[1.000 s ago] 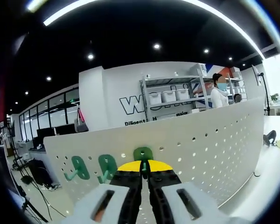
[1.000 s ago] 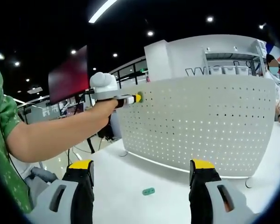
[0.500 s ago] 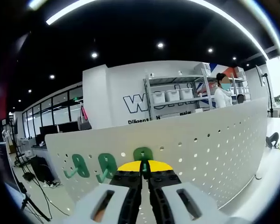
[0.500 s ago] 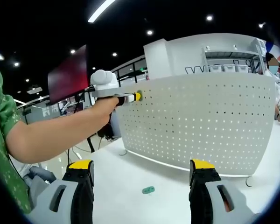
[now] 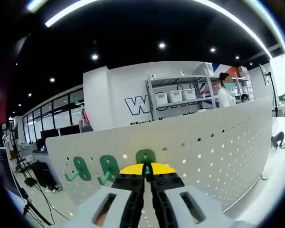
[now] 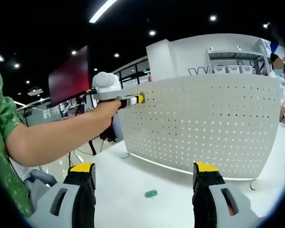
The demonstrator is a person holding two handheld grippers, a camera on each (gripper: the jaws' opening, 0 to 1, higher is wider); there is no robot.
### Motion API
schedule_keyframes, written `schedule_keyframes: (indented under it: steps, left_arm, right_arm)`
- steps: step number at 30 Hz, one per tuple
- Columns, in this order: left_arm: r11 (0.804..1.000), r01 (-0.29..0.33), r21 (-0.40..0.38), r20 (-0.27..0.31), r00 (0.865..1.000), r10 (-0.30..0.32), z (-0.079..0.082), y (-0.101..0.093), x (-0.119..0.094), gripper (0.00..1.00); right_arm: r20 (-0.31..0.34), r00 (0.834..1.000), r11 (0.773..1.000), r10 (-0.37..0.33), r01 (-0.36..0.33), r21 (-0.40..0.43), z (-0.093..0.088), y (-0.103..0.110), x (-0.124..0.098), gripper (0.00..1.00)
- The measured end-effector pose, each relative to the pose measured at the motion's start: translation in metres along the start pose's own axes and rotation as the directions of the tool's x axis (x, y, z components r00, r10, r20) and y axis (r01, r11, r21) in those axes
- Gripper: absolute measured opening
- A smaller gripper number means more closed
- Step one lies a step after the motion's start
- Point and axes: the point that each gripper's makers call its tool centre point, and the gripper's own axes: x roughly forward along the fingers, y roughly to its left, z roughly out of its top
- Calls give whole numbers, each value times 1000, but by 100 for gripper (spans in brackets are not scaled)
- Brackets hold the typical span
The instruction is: Insert the hook assembly into the mounting plate slot until the hook locks in place.
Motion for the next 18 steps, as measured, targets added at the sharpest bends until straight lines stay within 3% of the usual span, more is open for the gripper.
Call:
schedule_keyframes:
  steps: [18]
  left_arm:
    - [1000, 6, -20, 7, 1000, -5, -1, 1, -2, 4]
  right_arm:
    - [-4, 1000, 1000, 2, -2, -3, 0, 1, 0, 86]
